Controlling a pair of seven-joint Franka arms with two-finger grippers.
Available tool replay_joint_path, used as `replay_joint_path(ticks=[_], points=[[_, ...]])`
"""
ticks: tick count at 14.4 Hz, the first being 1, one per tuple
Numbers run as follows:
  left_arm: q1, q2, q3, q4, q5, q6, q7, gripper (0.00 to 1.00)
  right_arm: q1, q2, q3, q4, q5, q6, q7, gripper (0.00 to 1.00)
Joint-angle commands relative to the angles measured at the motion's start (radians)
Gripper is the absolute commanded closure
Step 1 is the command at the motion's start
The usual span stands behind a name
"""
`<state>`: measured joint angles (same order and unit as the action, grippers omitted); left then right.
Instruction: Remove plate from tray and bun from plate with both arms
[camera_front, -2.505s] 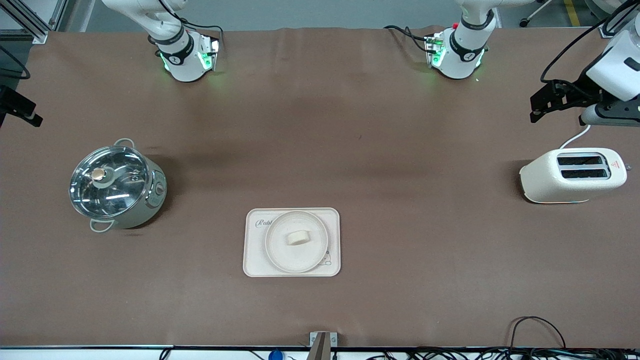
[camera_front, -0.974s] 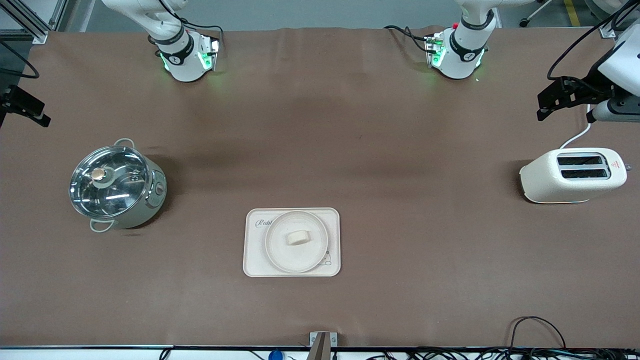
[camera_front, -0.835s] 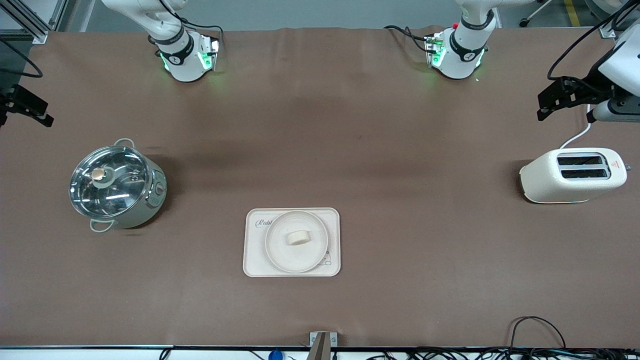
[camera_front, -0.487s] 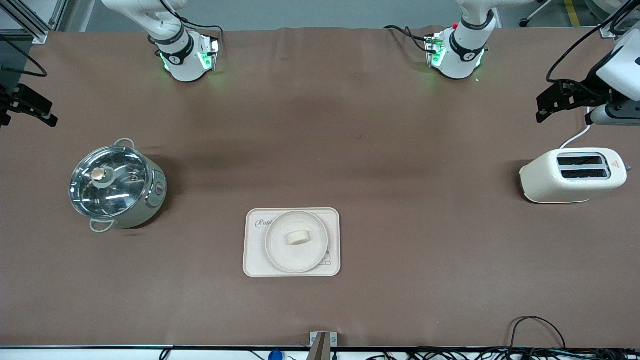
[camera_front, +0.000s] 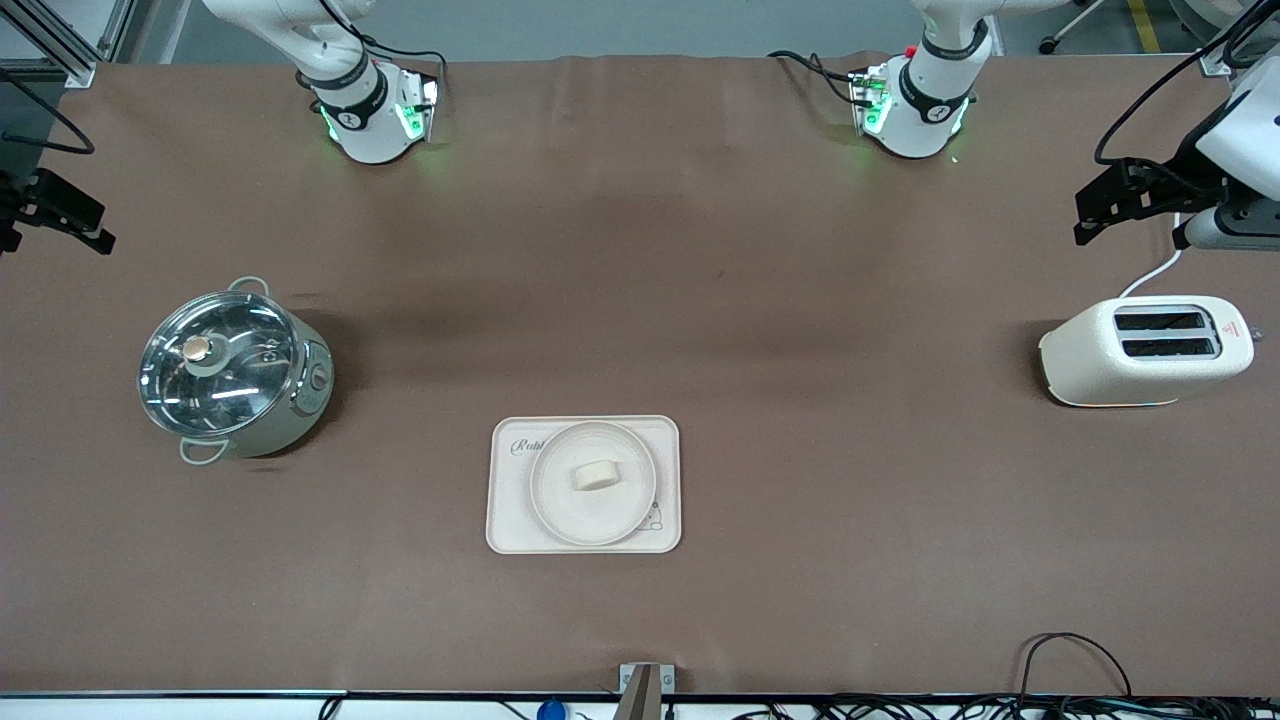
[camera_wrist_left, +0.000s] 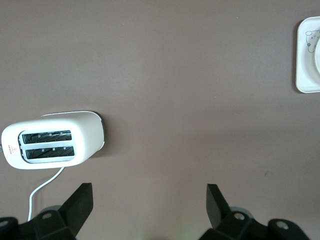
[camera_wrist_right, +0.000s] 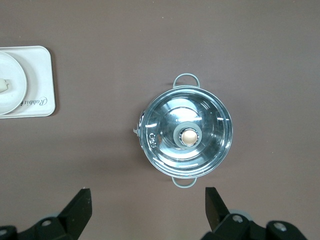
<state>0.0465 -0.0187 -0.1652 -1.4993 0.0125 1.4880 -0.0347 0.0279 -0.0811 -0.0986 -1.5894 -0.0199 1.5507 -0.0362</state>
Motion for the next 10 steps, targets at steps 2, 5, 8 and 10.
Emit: replay_joint_path(ticks=[2,5,8,10], points=[[0.001,0.002,0.001,0.018,-0.006,-0.017,0.022,0.0,-0.002,-0.008,-0.003,-0.003,0.012,-0.001,-0.005,0.0],[0.001,0.006,0.001,0.018,-0.006,-0.017,0.021,0.0,0.0,-0.009,-0.003,-0.001,0.014,-0.004,-0.005,0.0],[0.001,0.009,0.001,0.018,-0.006,-0.017,0.019,0.0,0.0,-0.009,-0.003,-0.006,0.015,-0.009,-0.004,0.0],[0.003,0.008,0.001,0.019,-0.006,-0.017,0.022,0.0,0.004,-0.009,-0.001,-0.027,0.028,-0.009,0.004,0.0]])
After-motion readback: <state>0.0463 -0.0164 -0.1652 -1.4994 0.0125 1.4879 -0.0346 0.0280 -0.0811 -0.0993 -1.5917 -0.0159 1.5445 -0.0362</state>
